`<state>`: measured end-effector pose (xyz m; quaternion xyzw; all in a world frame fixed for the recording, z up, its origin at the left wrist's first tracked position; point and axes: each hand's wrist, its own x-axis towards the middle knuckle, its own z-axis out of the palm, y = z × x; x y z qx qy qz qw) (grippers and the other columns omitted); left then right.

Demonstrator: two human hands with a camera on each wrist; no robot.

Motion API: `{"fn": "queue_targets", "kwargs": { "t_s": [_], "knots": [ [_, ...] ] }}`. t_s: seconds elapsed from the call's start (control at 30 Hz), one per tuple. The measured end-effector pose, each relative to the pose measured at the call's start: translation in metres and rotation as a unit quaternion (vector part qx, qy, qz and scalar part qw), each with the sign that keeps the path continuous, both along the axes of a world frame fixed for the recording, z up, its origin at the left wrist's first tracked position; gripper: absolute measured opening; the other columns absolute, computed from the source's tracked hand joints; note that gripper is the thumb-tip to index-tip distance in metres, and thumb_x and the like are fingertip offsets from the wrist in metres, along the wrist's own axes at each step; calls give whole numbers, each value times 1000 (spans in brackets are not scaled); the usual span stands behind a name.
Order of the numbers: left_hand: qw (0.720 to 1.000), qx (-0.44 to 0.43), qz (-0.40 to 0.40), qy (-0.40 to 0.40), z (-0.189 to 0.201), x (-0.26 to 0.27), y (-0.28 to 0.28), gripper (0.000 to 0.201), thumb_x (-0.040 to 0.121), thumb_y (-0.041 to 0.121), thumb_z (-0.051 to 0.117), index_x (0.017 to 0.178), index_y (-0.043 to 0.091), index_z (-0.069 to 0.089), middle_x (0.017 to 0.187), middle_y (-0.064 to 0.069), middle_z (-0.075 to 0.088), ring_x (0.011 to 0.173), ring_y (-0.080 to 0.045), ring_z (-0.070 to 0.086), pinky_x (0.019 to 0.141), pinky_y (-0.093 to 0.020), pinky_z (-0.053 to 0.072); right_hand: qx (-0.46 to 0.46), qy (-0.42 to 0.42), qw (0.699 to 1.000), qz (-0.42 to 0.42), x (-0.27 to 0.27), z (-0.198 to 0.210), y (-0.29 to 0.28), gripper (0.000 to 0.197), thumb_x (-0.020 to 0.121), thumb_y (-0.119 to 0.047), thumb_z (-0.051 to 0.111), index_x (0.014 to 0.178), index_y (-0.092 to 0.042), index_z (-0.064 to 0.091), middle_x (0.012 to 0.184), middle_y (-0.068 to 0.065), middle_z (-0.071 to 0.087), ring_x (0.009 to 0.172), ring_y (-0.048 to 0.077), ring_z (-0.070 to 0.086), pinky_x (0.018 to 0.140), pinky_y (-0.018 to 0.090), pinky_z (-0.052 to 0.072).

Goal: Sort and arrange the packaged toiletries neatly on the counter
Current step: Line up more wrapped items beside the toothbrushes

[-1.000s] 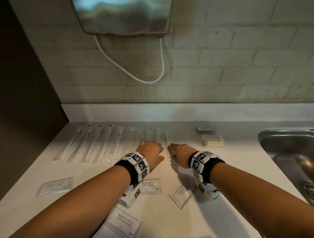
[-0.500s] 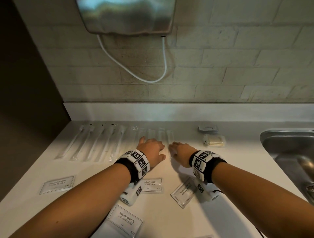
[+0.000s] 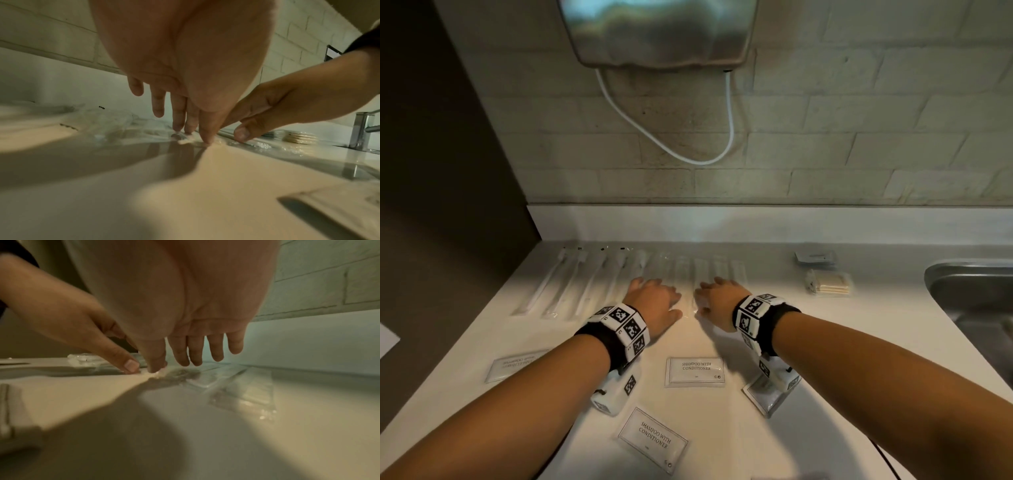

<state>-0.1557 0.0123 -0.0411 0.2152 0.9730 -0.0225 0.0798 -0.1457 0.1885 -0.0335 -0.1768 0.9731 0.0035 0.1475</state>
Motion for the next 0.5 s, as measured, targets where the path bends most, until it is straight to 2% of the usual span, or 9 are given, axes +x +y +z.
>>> {"fn": "queue_targets", "kwargs": {
  "t_s": [0.07,0.17,0.37,0.5],
  "knots": [
    [1000,-4,-4,0,2,1,0,44,97,48,44,135,29,54,154,9,40,147,-23,25,118,-50,8,-3,4,1000,1,-2,-4,-2,39,98,-35,43,132,-19,51,147,1,43,137,30,35,115,45,24],
    [1000,-14,-5,-4,5,2,-2,46,98,48,43,140,31,50,156,10,37,148,-22,24,118,-49,7,-19,12,1000,7,-4,-9,-3,31,96,-30,47,123,-19,59,135,1,53,128,28,45,112,41,28],
    [1000,-23,-10,-7,8,2,-2,46,98,48,42,139,31,50,156,10,37,148,-22,24,118,-49,7,-21,-4,1000,1,-5,-14,-4,28,95,-25,48,120,-17,60,125,3,58,118,28,52,104,41,42],
    [1000,-22,-12,-8,8,3,-4,44,98,47,42,138,31,51,156,10,38,148,-22,24,117,-49,6,-25,-1,1000,2,-3,-10,-4,27,96,-20,44,116,-12,60,120,6,59,112,29,55,100,42,45]
  ]
}}
